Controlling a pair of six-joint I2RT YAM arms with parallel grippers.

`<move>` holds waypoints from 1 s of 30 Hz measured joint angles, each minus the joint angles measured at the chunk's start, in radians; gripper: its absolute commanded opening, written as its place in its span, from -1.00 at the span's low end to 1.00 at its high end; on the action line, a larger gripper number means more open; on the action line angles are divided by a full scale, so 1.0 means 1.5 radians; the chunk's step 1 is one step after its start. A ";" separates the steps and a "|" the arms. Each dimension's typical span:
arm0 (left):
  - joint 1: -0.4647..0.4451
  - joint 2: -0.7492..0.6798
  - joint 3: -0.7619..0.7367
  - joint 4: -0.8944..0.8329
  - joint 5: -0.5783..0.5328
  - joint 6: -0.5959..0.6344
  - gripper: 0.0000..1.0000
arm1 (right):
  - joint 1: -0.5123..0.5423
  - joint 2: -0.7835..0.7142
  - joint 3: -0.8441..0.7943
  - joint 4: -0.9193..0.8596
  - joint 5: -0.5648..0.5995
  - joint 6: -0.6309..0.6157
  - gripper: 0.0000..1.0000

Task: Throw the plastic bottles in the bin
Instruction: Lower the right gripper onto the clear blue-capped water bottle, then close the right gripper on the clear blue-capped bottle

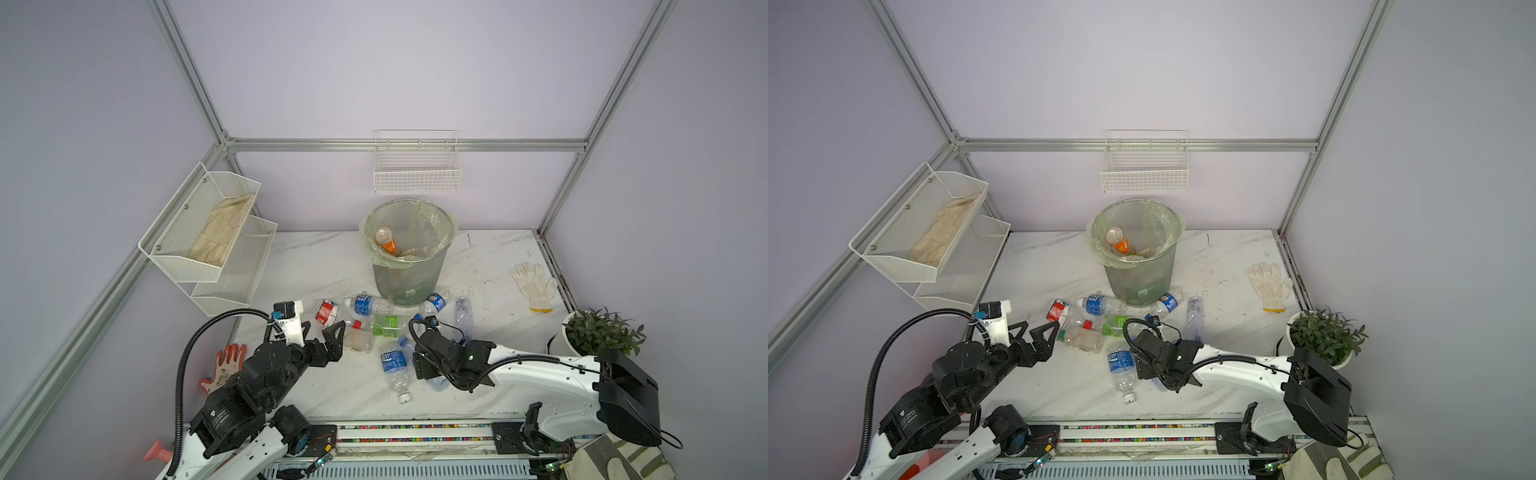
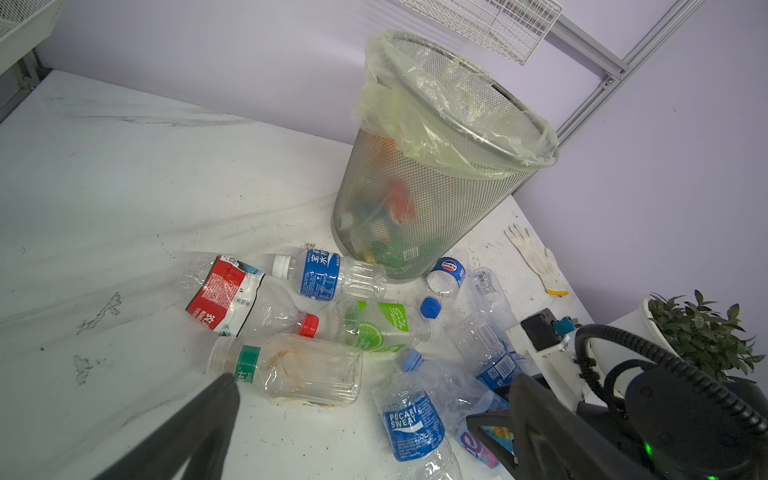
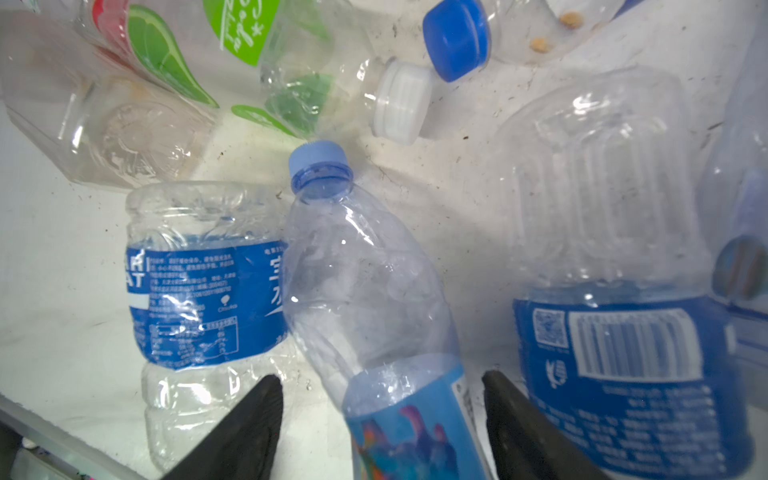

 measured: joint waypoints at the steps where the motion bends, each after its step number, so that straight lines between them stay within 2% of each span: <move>1: 0.000 -0.002 0.000 -0.004 0.000 -0.001 0.99 | 0.004 0.010 0.003 0.000 0.002 0.000 0.51; 11: 0.000 -0.022 -0.003 -0.025 -0.003 -0.008 1.00 | 0.032 0.066 0.023 -0.007 0.016 0.015 -0.09; 15: 0.000 -0.029 -0.003 -0.026 -0.006 -0.012 0.99 | 0.039 0.067 0.034 -0.011 0.022 0.023 -0.55; 30: 0.000 -0.041 -0.006 -0.044 -0.009 -0.018 1.00 | 0.050 0.021 0.041 -0.030 0.047 0.025 -0.64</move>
